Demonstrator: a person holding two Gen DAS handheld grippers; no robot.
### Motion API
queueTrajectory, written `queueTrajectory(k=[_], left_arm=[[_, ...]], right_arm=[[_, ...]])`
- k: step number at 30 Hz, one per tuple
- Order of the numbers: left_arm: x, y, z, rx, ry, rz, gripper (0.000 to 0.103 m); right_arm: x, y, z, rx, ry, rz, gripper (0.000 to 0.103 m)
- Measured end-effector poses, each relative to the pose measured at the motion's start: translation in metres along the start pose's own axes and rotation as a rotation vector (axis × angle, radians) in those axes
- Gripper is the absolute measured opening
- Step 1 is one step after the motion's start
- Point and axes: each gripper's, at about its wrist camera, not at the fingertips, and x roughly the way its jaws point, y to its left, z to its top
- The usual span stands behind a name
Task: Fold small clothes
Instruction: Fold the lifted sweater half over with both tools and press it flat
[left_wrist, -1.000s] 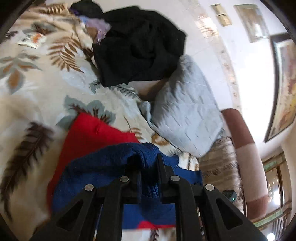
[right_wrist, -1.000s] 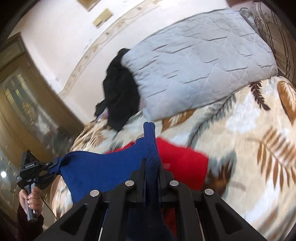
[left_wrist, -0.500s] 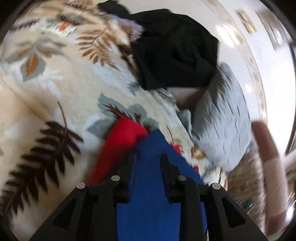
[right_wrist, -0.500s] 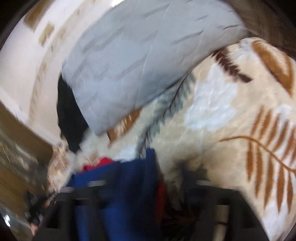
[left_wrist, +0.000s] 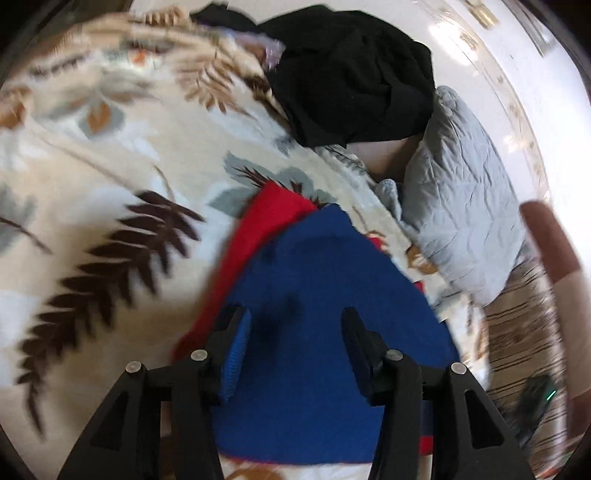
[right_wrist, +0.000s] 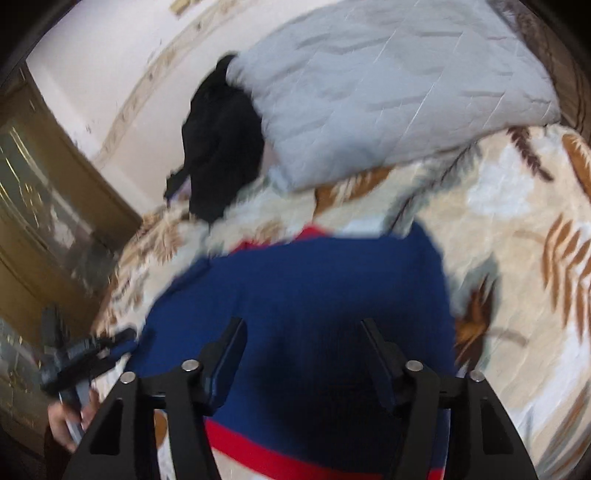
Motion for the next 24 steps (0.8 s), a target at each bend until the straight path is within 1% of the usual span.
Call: queueTrajectory(k=[2, 4, 5, 6, 8, 10, 12, 13, 14, 15, 16, 18, 19, 20, 22, 24], left_arm=[[0.008, -0.006, 0.007, -0.022, 0.007, -0.042, 0.052], [0.023, -0.017, 0.016, -0.04, 0.024, -0.131, 0.052], [0.031, -0.02, 0.019, -0.048, 0.029, -0.157, 0.052], [0.039, -0.023, 0.022, -0.054, 0.032, -0.168, 0.052], [0.057, -0.021, 0.026, -0.076, 0.04, -0.146, 0.052], [0.07, -0.017, 0.031, -0.113, 0.035, -0.162, 0.052], [0.07, -0.016, 0.038, -0.129, 0.008, -0.178, 0.052], [0.066, -0.015, 0.042, -0.133, -0.012, -0.181, 0.052], [0.061, -0.013, 0.047, -0.135, -0.049, -0.176, 0.052], [0.054, -0.009, 0.05, -0.138, -0.088, -0.165, 0.052], [0.048, -0.004, 0.054, -0.145, -0.113, -0.146, 0.052], [0.036, 0.004, 0.058, -0.174, -0.142, -0.115, 0.052], [0.029, 0.006, 0.058, -0.189, -0.153, -0.086, 0.052], [0.023, 0.005, 0.057, -0.183, -0.159, -0.056, 0.052], [0.014, -0.006, 0.052, -0.122, -0.152, 0.019, 0.052], [0.008, -0.024, 0.04, -0.013, -0.132, 0.109, 0.052]], right_arm=[[0.008, 0.005, -0.007, -0.02, 0.04, -0.024, 0.051], [0.011, 0.006, -0.009, -0.016, 0.047, -0.032, 0.051], [0.011, 0.004, -0.008, -0.008, 0.047, -0.025, 0.051], [0.011, 0.001, -0.007, 0.002, 0.051, -0.013, 0.051], [0.014, -0.006, -0.006, 0.018, 0.06, 0.003, 0.051], [0.019, -0.013, -0.004, 0.039, 0.07, 0.019, 0.051], [0.022, -0.023, 0.0, 0.077, 0.074, 0.048, 0.05], [0.021, -0.026, 0.003, 0.081, 0.065, 0.049, 0.05], [0.021, -0.027, 0.004, 0.078, 0.057, 0.041, 0.05], [0.02, -0.03, 0.006, 0.074, 0.039, 0.015, 0.05], [0.02, -0.032, 0.008, 0.08, 0.031, 0.005, 0.05], [0.018, -0.044, 0.011, 0.123, 0.013, 0.003, 0.05], [0.018, -0.048, 0.012, 0.141, 0.007, 0.002, 0.05], [0.016, -0.051, 0.014, 0.153, 0.0, 0.0, 0.05], [0.011, -0.055, 0.016, 0.17, -0.017, 0.005, 0.05], [0.009, -0.056, 0.017, 0.183, -0.016, 0.022, 0.05]])
